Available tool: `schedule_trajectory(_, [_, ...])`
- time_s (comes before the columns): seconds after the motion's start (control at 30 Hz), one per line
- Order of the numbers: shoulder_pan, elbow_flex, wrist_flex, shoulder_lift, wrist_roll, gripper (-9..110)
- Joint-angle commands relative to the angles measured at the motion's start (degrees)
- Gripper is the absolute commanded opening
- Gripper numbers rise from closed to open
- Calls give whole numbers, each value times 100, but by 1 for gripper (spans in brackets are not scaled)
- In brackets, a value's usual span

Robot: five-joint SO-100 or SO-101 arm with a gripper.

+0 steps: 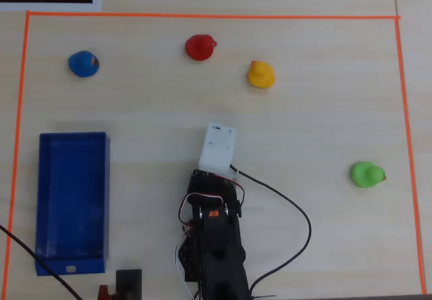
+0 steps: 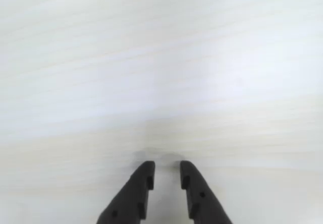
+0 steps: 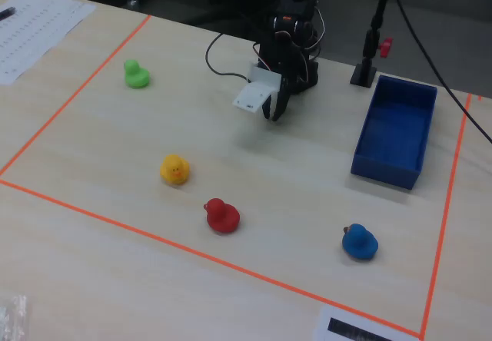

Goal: Grasp blue duck and put it into box.

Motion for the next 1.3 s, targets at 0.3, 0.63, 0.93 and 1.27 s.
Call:
schedule_trajectory(0.3, [35,-26,132,-44,18,4])
schedule_trajectory(0.63, [35,-18,132,-44,-18,4])
schedule_trajectory(0.93, [185,-26,97,-105,-220,1])
schedule_trajectory(1.27, [97,-5933,0,-5265,-26,27])
